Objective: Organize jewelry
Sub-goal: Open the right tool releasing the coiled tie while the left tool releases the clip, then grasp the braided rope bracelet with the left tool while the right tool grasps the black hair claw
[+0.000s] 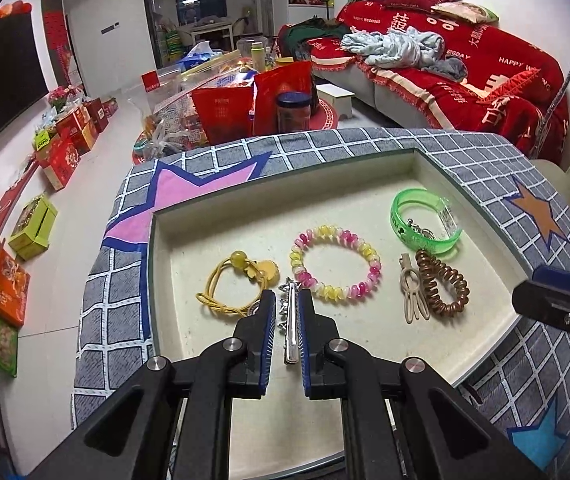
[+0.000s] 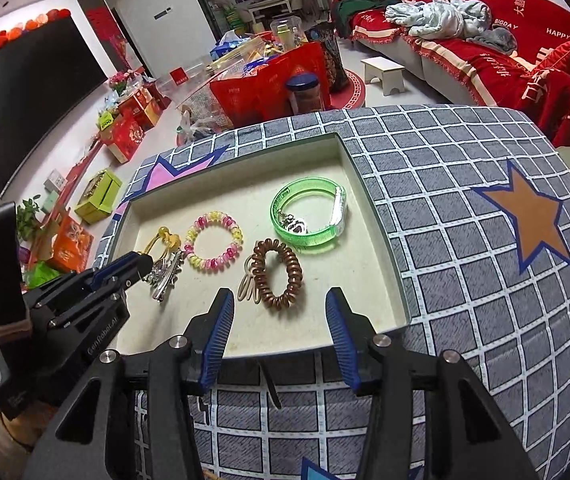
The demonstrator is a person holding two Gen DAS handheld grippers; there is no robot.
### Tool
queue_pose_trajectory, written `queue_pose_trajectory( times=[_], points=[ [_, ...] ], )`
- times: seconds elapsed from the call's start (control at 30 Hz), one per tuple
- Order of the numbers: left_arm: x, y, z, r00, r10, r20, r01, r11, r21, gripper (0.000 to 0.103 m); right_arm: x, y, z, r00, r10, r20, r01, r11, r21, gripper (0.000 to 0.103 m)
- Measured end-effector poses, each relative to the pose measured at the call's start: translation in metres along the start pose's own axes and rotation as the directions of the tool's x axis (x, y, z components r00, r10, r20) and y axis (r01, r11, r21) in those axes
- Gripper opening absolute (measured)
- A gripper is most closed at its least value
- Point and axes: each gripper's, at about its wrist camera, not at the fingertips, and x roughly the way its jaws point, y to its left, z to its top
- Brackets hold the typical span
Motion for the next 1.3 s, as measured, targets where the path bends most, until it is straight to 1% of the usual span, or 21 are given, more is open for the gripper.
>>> queue_pose_trajectory(
  times=[0.03, 0.07, 0.1, 0.13, 0.17, 0.27, 0.33, 0.37, 0.43, 0.5, 0.6, 0.83, 1.0, 1.1, 1.3],
  points=[
    [-0.001, 0.001, 0.000, 1.000, -0.001, 0.001, 0.001, 1.000, -0.005, 0.029, -0.001, 0.000, -0.001, 1.000, 0.001, -0.002, -0.001, 1.000, 0.002, 0.052],
    [-0.002, 0.002, 0.000, 1.000, 0.002, 0.002, -0.002, 1.000, -0.009, 0.061, -0.002, 0.000, -0.002, 1.000, 0.001, -0.003, -0.001, 1.000, 0.003, 0.052],
    [-0.003, 0.003, 0.000, 1.000, 0.009, 0.003, -0.009, 1.000, -0.015, 0.103, -0.003, 0.000, -0.003, 1.000, 0.001, -0.003, -0.001, 1.000, 0.004, 0.052],
    [-0.007, 0.005, 0.000, 0.999, 0.035, 0.022, -0.034, 0.999, -0.034, 0.103, -0.004, -0.001, -0.004, 1.000, 0.000, -0.001, 0.000, 1.000, 0.006, 0.052],
    [-0.013, 0.007, -0.002, 0.997, 0.052, 0.060, -0.049, 0.998, -0.043, 0.103, -0.004, -0.001, -0.003, 1.000, 0.001, 0.000, -0.001, 1.000, 0.006, 0.052],
    [-0.013, 0.005, -0.005, 0.997, 0.038, 0.063, -0.036, 0.999, -0.027, 0.103, -0.007, -0.001, -0.005, 1.000, 0.002, 0.002, -0.002, 1.000, 0.009, 0.055],
    [-0.014, 0.005, -0.009, 0.997, 0.045, 0.069, -0.043, 0.999, -0.023, 0.103, -0.010, -0.001, -0.007, 1.000, 0.008, 0.006, -0.008, 1.000, 0.010, 0.062],
    [-0.015, 0.005, -0.011, 0.996, 0.050, 0.073, -0.049, 0.999, -0.021, 0.103, -0.011, 0.000, -0.008, 1.000, 0.013, 0.007, -0.013, 1.000, 0.009, 0.064],
    [-0.017, 0.005, -0.017, 0.996, 0.056, 0.075, -0.055, 0.998, -0.017, 0.103, -0.016, 0.003, -0.012, 1.000, 0.026, 0.014, -0.026, 1.000, 0.001, 0.076],
    [-0.019, 0.005, -0.024, 0.996, 0.059, 0.073, -0.058, 0.998, -0.015, 0.103, -0.023, 0.006, -0.018, 0.999, 0.037, 0.026, -0.037, 0.999, -0.013, 0.082],
    [-0.032, 0.008, -0.029, 0.996, 0.056, 0.076, -0.055, 0.998, -0.019, 0.103, -0.031, 0.010, -0.028, 0.999, 0.038, 0.037, -0.037, 0.999, -0.018, 0.084],
    [-0.056, 0.008, -0.045, 0.996, 0.057, 0.067, -0.055, 0.998, -0.018, 0.103, -0.043, 0.006, -0.050, 0.997, 0.066, 0.051, -0.067, 0.998, 0.016, 0.087],
    [-0.072, 0.007, -0.059, 0.997, 0.051, 0.061, -0.050, 0.999, -0.015, 0.103, -0.051, 0.011, -0.065, 0.997, 0.077, 0.012, -0.077, 0.997, -0.007, 0.087],
    [-0.079, 0.007, -0.069, 0.998, 0.037, 0.044, -0.036, 0.999, -0.023, 0.103, -0.058, 0.016, -0.077, 0.999, 0.050, 0.002, -0.050, 0.998, -0.031, 0.087],
    [-0.090, 0.005, -0.093, 0.999, 0.031, 0.033, -0.031, 0.999, -0.016, 0.103, -0.068, 0.016, -0.109, 0.998, 0.059, -0.035, -0.060, 0.998, -0.021, 0.088]
  ],
)
